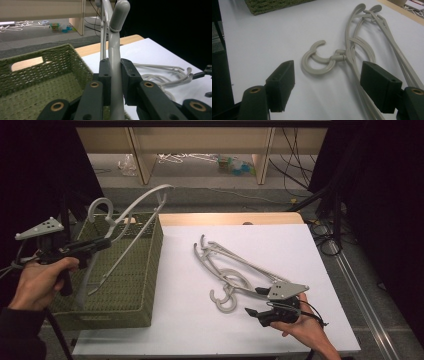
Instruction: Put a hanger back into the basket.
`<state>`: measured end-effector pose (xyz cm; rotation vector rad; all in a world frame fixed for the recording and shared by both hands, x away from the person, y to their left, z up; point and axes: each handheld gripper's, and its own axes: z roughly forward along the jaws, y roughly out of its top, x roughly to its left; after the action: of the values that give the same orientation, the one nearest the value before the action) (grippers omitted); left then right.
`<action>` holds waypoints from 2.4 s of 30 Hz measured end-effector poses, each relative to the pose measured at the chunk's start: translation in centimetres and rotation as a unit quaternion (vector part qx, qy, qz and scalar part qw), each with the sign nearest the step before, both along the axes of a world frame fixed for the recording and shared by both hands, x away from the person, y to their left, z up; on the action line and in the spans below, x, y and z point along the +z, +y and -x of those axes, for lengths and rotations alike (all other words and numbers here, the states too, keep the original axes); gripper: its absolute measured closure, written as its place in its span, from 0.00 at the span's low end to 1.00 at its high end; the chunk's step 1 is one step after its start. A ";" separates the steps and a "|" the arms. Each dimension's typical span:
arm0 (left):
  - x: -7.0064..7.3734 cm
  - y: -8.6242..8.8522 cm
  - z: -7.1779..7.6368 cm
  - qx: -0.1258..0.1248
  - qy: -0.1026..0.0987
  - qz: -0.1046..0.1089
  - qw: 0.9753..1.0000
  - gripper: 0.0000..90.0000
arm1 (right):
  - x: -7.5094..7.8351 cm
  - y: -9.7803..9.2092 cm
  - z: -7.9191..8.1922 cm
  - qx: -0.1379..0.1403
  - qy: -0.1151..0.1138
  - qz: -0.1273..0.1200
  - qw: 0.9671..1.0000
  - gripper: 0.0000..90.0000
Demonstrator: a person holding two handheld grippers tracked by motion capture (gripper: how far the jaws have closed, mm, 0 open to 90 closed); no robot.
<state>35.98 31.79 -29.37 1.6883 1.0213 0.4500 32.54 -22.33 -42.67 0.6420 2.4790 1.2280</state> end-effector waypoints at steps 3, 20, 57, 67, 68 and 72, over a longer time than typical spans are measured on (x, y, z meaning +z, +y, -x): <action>-0.4 1.0 -0.5 -0.002 -0.012 -0.040 0.999 0.88 | 0.0 0.0 0.0 0.003 0.003 0.001 1.000 0.32; -3.0 4.8 -2.1 -0.006 0.005 -0.090 0.996 0.88 | -0.2 0.2 0.0 0.008 0.002 -0.003 1.000 0.32; -9.5 5.9 -5.1 0.024 0.141 -0.176 0.974 0.87 | -0.3 0.2 0.0 0.014 0.009 0.004 1.000 0.32; -10.8 7.7 -4.9 0.111 0.160 -0.172 0.966 0.82 | -0.3 0.1 -0.1 0.014 0.008 0.002 1.000 0.32; -10.8 7.7 -4.9 0.111 0.160 -0.172 0.966 0.80 | -0.3 0.1 -0.1 0.014 0.008 0.002 1.000 0.32; -10.3 7.4 -4.4 0.118 0.148 -0.172 0.967 0.74 | -0.4 0.1 -0.1 0.010 0.010 0.004 1.000 0.31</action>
<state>40.35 39.14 -39.64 1.9926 1.4367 0.5664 32.64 -22.18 -43.10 0.6321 2.5107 1.2238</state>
